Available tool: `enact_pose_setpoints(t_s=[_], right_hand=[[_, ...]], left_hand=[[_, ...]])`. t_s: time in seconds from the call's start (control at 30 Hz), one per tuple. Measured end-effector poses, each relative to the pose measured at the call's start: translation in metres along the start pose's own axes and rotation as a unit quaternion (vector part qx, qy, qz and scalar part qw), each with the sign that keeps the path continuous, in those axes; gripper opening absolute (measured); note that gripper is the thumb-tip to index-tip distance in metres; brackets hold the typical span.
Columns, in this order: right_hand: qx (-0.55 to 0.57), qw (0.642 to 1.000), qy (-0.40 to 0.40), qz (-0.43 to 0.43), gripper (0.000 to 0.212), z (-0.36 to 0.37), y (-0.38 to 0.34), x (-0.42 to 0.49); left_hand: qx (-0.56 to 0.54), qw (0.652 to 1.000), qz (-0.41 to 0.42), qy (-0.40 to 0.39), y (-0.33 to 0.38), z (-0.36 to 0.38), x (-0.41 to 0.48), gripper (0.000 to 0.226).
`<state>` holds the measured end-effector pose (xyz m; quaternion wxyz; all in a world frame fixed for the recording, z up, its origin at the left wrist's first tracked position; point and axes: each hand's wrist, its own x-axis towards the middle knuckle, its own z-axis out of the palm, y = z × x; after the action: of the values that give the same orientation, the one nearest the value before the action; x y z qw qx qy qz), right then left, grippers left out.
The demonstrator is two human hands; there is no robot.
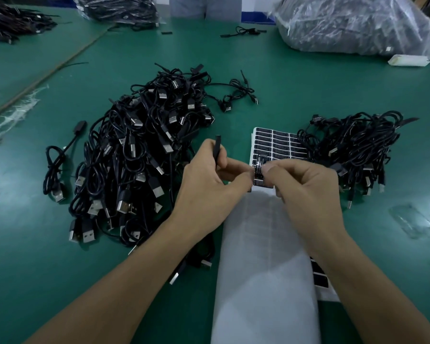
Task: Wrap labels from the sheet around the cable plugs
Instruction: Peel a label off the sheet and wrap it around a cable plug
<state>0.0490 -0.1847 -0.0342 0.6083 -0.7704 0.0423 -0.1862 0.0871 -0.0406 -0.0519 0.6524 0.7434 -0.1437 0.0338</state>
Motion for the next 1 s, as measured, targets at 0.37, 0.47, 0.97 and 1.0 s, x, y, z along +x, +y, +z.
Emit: enact_pose_setpoints(t_s=[0.37,0.47,0.97,1.0], right_hand=[[0.014,1.0,-0.024,0.005,0.012,-0.0002,0.0043,0.0011],[0.006,1.0,-0.009,0.015,0.007,-0.0005,0.0068,0.0006],[0.057,0.996,0.049,-0.046,0.018,-0.0031,0.0047,0.0018],[0.062,0.995,0.051,-0.051,0.018,-0.0034,0.0035,0.0015]], left_hand=[[0.006,1.0,-0.001,-0.012,0.0035,-0.0022,0.0007,0.04],[0.006,1.0,-0.005,-0.013,0.0052,-0.0022,0.0006,0.038],[-0.021,0.999,0.0,-0.029,0.0074,0.0002,-0.0031,0.027],[-0.015,0.999,0.003,-0.044,0.0069,-0.0003,-0.0035,0.03]])
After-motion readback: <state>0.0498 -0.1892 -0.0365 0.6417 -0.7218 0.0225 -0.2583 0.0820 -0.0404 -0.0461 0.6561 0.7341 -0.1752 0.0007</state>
